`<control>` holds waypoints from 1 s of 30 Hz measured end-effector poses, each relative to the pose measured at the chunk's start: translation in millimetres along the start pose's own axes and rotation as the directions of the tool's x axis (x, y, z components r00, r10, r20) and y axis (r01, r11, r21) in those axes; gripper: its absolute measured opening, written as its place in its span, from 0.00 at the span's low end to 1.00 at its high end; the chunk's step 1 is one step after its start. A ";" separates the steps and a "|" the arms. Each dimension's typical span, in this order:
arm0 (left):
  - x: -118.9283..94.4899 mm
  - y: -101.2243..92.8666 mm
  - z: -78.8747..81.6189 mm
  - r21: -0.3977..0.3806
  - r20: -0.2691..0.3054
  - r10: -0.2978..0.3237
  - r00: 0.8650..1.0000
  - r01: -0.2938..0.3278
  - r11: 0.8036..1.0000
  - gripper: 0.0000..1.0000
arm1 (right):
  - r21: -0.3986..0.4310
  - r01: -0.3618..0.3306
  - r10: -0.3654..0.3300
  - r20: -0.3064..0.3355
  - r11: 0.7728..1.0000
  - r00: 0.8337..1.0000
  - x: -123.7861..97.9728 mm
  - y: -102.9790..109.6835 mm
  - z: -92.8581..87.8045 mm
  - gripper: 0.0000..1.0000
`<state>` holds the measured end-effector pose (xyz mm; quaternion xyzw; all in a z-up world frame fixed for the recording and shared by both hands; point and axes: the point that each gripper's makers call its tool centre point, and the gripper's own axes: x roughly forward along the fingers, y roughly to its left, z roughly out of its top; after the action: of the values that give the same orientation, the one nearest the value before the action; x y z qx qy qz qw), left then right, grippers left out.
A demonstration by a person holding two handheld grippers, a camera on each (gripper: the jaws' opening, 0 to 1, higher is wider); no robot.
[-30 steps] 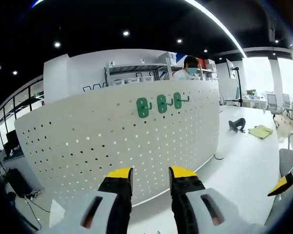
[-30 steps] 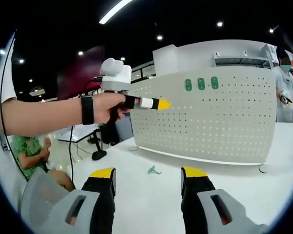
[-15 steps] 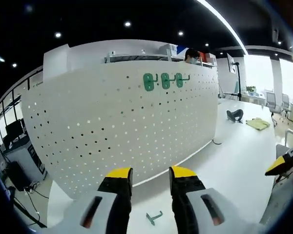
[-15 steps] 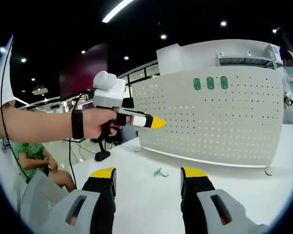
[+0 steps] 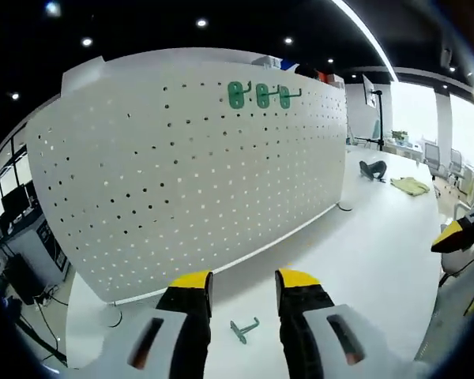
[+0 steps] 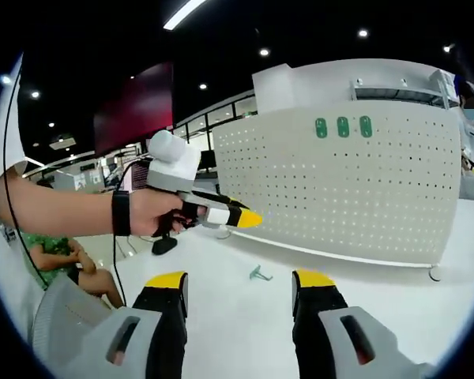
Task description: Insert the hook assembly into the mounting plate slot until the hook locks in place.
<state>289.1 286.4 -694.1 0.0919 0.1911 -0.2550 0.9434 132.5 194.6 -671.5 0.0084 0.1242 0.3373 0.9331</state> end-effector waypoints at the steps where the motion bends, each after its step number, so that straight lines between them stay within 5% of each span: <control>1: 0.9 -0.8 -1.6 0.001 0.000 -0.003 1.000 0.003 1.000 0.33 | 0.002 0.000 0.000 -0.002 1.000 1.000 0.7 -1.1 -0.3 0.54; 30: 25.1 -2.1 -73.9 -0.023 -0.142 -0.055 0.988 0.052 0.998 0.34 | 0.034 0.062 -0.060 -0.055 0.997 0.997 -3.8 -8.2 -26.1 0.53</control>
<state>284.8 293.4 -771.8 0.0959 0.2629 -0.2710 0.9210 128.7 184.2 -696.8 0.0122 0.1556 0.3063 0.9390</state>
